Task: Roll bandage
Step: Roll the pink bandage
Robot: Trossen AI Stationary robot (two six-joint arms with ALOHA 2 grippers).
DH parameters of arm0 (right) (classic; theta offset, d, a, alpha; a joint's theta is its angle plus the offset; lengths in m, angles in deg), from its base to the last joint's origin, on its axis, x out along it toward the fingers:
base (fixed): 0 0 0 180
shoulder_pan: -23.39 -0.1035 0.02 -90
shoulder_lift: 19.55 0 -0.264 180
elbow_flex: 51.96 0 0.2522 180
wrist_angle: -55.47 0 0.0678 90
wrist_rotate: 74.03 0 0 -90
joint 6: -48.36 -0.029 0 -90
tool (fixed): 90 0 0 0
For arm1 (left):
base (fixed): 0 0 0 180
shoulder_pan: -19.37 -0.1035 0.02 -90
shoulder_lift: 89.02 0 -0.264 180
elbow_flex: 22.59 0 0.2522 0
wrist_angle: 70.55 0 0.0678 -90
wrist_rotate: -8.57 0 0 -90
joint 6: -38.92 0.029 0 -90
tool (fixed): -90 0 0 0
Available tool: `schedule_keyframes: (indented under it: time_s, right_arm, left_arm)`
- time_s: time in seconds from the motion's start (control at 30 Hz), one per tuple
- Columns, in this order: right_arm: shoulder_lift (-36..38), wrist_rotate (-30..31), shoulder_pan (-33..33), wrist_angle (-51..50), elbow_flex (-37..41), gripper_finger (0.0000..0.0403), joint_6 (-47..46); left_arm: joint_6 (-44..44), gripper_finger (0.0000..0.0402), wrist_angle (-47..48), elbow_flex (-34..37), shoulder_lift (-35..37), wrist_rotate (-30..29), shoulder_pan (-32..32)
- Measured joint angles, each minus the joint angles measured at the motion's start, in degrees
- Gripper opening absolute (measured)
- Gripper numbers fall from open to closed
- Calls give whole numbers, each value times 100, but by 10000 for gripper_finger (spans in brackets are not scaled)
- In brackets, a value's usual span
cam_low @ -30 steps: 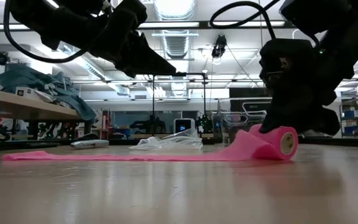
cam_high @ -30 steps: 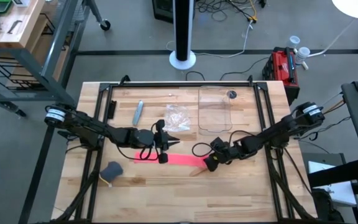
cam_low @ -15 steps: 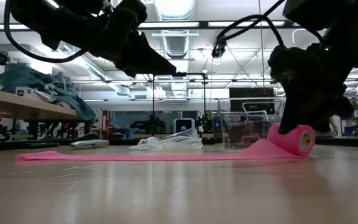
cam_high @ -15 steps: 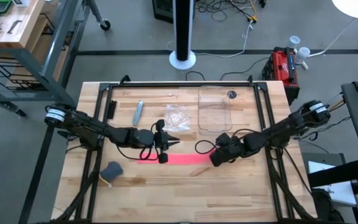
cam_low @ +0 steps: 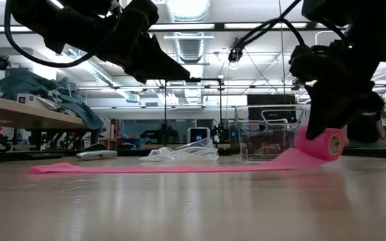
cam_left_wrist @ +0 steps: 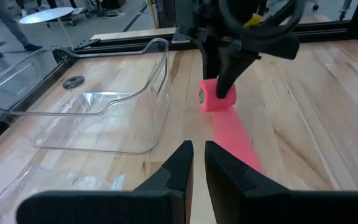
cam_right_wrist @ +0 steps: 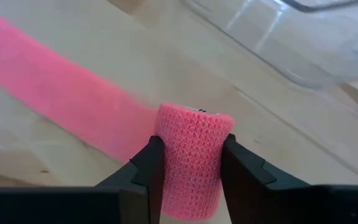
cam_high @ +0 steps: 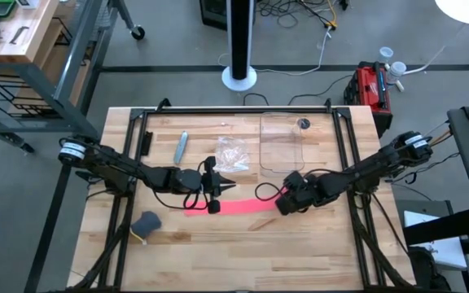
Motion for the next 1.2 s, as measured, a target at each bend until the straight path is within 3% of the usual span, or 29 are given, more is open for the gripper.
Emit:
schedule_keyframes:
  time_s: [0.17, 0.33, 0.43, 0.63, 0.83, 0.97, 1.07, 1.2]
  right_arm:
    - [-53, -1, 0, -88, 0, 122, -85]
    - [-297, -23, 0, -59, -44, 195, -163]
    - [-469, -122, 0, -69, -160, 216, -109]
    - [-609, -213, 0, -195, -365, 205, 84]
    - [-501, -216, -1, -1108, -728, 191, 174]
    - [-490, -208, 0, -1362, -910, 193, 190]
    - [-490, -205, -1, -1346, -942, 200, 200]
    - [-490, -205, 0, -1399, -927, 216, 137]
  left_arm:
    - [0, 32, 2, 0, 0, -2, 0]
    - [0, 32, 2, 0, 0, -55, 0]
    - [2, 32, 1, 0, 0, -132, 0]
    - [1, 32, 2, 0, 0, -136, 0]
    - [2, 32, 32, 0, 0, -135, 0]
    - [-66, 32, 511, -2, 0, -128, 0]
    - [-216, 32, 975, 4, -102, 240, -11]
    - [-458, 30, 629, 57, -410, 1000, -28]
